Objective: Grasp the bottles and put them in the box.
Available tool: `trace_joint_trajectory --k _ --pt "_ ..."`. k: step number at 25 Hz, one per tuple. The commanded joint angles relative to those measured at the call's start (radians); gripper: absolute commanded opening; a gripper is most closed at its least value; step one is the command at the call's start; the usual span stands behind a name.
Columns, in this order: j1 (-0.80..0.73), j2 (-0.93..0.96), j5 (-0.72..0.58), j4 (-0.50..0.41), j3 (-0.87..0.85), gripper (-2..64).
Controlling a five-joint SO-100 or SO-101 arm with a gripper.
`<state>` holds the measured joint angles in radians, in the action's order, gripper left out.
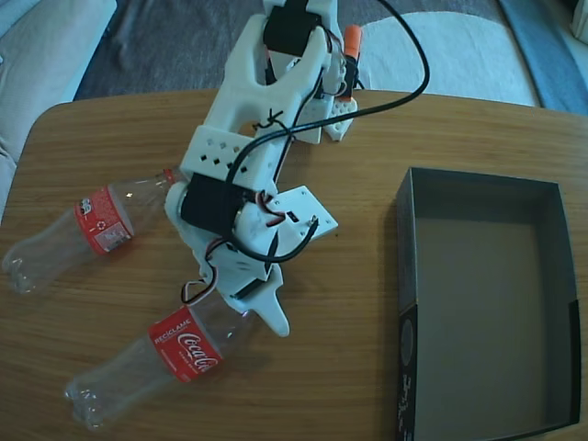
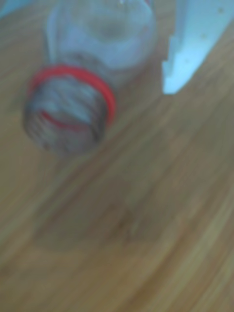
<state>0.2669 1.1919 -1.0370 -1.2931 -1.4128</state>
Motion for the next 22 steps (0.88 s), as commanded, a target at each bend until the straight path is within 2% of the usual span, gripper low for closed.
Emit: trace_joint_trajectory --k 1,9,15,22 --pt "-0.002 -0.008 0.012 0.002 0.057 51.8" --pt "0.006 -0.078 0.015 0.002 0.129 51.7" --pt "0.008 -0.146 0.089 -0.003 0.212 51.7" --pt "0.025 -0.176 0.091 -0.012 0.225 51.6"
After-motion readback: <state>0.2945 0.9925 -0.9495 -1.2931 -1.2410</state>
